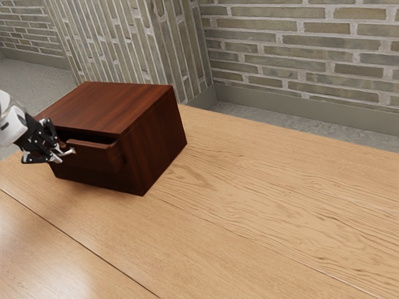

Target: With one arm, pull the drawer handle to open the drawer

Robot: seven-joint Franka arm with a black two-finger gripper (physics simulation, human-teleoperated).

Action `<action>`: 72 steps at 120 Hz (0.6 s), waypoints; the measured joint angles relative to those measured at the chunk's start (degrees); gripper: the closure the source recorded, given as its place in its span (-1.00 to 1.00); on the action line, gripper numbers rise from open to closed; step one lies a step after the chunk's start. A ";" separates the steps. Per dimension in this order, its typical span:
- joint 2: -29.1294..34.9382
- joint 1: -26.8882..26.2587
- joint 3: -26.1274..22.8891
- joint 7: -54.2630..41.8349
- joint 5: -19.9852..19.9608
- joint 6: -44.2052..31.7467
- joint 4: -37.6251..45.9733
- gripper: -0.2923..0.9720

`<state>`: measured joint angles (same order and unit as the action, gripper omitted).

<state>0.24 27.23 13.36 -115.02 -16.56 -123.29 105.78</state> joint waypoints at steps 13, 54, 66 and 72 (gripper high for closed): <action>0.69 -0.40 0.39 -0.26 0.01 -0.02 0.42 0.55; 2.59 -0.85 1.32 -1.01 0.13 -0.06 1.94 0.57; 3.18 -0.94 1.89 -1.19 0.16 -0.05 2.42 0.58; 3.51 -0.67 2.15 -1.31 0.11 -0.12 2.72 0.58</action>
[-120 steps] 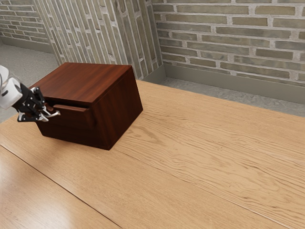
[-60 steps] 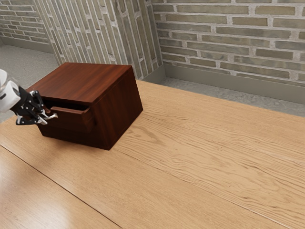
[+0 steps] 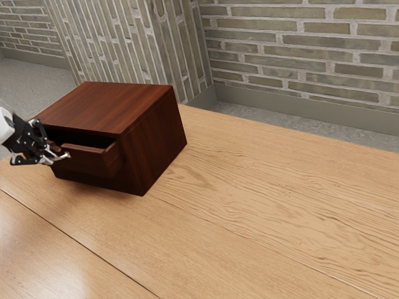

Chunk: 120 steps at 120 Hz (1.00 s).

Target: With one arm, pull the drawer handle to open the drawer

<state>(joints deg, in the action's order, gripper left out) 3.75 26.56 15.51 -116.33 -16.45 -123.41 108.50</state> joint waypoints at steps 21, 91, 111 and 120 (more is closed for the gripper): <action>0.52 0.01 0.20 -0.42 0.24 -0.16 0.62 0.58; 4.50 1.11 0.27 -1.33 0.67 0.07 4.73 0.55; 5.49 1.39 0.28 -1.75 0.76 0.17 5.61 0.54; 5.68 1.48 0.27 -1.88 0.79 0.26 5.82 0.55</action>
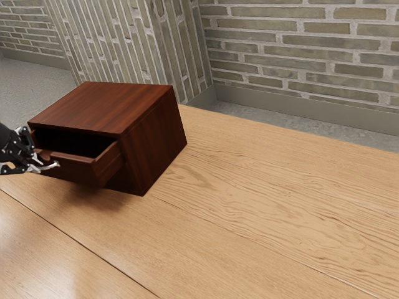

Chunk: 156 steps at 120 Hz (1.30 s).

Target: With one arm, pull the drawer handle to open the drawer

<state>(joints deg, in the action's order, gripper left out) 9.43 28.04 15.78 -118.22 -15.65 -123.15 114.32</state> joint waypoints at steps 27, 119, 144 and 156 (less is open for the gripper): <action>0.13 0.19 -0.09 -0.50 -0.29 -0.14 0.33 0.55; 3.08 -0.56 -0.18 -1.19 -0.27 0.27 3.16 0.61; 3.55 -0.53 -0.16 -1.33 -0.23 0.28 3.62 0.59; 4.14 -0.42 -0.17 -1.35 -0.10 0.32 4.03 0.59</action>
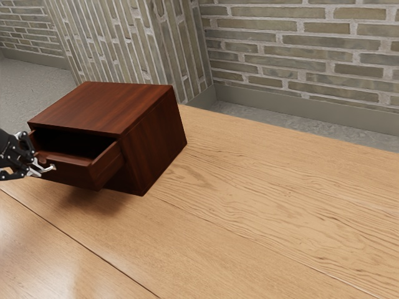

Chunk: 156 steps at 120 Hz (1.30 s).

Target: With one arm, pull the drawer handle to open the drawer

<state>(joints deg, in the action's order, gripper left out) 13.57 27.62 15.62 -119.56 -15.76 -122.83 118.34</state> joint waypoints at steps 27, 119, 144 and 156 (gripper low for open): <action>1.89 -0.22 0.49 -0.06 0.32 0.05 1.32 0.59; 4.68 -0.51 3.68 -0.43 1.97 0.13 3.78 0.56; 13.28 -0.41 7.93 -1.21 2.49 3.62 3.67 0.52; 16.54 -0.24 10.84 -2.16 2.54 10.45 -2.72 0.20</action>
<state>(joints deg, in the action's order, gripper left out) 30.11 27.38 26.46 -121.72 -13.22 -112.38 115.63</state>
